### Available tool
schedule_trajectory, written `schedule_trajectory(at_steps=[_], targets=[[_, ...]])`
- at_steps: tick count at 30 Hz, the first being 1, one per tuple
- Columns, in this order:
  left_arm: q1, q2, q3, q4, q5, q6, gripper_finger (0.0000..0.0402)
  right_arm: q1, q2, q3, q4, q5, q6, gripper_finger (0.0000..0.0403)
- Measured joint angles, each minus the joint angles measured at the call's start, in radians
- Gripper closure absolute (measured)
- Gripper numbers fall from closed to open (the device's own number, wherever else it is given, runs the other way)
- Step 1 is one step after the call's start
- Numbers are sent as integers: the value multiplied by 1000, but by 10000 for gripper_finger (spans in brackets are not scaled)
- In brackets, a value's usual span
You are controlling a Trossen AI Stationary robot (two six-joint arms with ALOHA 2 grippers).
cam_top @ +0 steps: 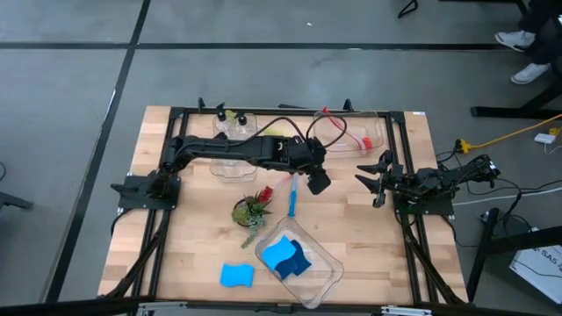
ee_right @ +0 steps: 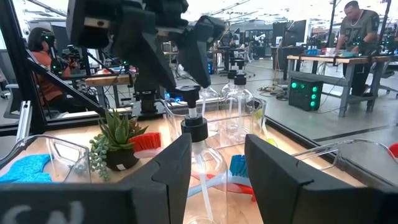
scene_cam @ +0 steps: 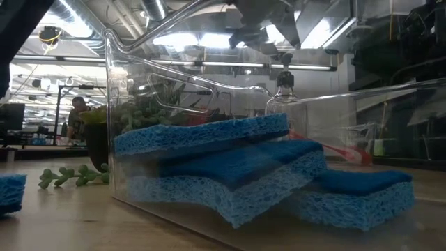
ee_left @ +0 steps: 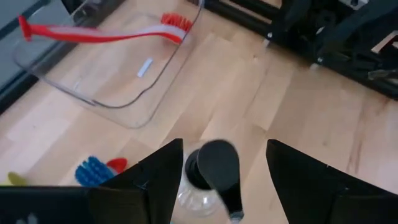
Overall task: Pick & Place Kitchen Sink Supplies
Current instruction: Put the transparent soap dispenser into the top left transparent bin
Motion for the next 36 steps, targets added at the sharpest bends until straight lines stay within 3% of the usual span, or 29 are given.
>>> schedule_trajectory(at_steps=[17,20,28,36], targets=[[5,42,-1,1,-3,45,185,0,0,0,0,0,3,254],[5,42,-1,1,-3,45,210,0,0,0,0,0,-1,254],[6,42,-1,0,-3,64,322,0,0,0,0,0,3,254],[6,42,-1,0,-2,80,322,0,0,0,0,0,0,254]])
